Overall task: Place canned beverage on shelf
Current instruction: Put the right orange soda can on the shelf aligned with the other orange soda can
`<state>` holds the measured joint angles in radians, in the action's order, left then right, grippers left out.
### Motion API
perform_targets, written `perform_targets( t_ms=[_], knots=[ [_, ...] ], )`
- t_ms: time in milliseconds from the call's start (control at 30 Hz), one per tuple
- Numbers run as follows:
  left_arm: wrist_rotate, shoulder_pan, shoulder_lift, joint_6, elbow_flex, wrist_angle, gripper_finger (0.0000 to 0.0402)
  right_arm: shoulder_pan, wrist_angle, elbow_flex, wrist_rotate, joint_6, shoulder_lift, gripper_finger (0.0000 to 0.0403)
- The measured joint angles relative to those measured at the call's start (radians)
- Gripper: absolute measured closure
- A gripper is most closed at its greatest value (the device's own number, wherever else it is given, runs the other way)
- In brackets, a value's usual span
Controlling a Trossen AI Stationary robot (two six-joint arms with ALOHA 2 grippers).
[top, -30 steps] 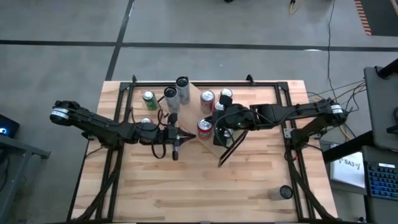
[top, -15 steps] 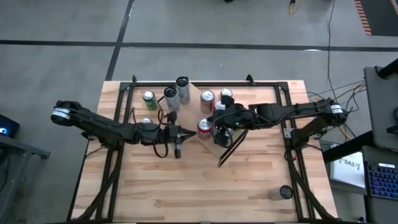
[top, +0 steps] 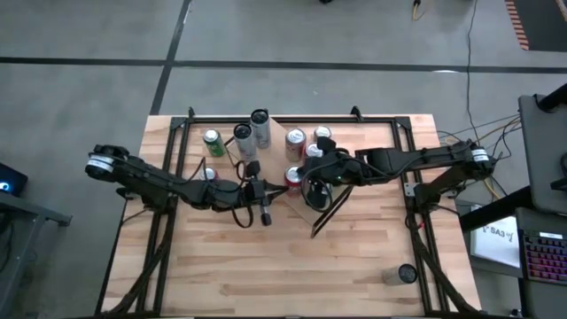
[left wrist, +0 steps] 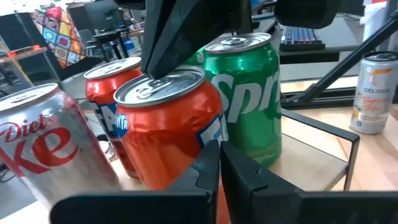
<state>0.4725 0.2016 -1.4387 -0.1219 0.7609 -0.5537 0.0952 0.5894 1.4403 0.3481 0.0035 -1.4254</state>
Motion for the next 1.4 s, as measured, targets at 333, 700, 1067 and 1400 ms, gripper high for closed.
perform_targets(
  t_ms=[333,700,1067,1400],
  knots=[
    [0.116,0.002,0.016,0.023,-0.002,0.018,0.0401,0.009,0.01,0.0,0.0,-0.004,0.0,0.0394],
    [0.201,0.009,0.025,0.027,-0.002,0.043,0.0401,0.016,0.009,0.013,-0.015,-0.028,0.001,0.0394],
    [0.031,0.082,0.053,-0.029,-0.002,0.14,0.0401,0.016,0.067,0.074,-0.008,-0.049,0.028,0.0394],
    [0.062,0.051,0.007,-0.008,-0.002,0.098,0.0401,0.016,0.094,0.085,-0.007,-0.057,0.041,0.0394]
  ],
)
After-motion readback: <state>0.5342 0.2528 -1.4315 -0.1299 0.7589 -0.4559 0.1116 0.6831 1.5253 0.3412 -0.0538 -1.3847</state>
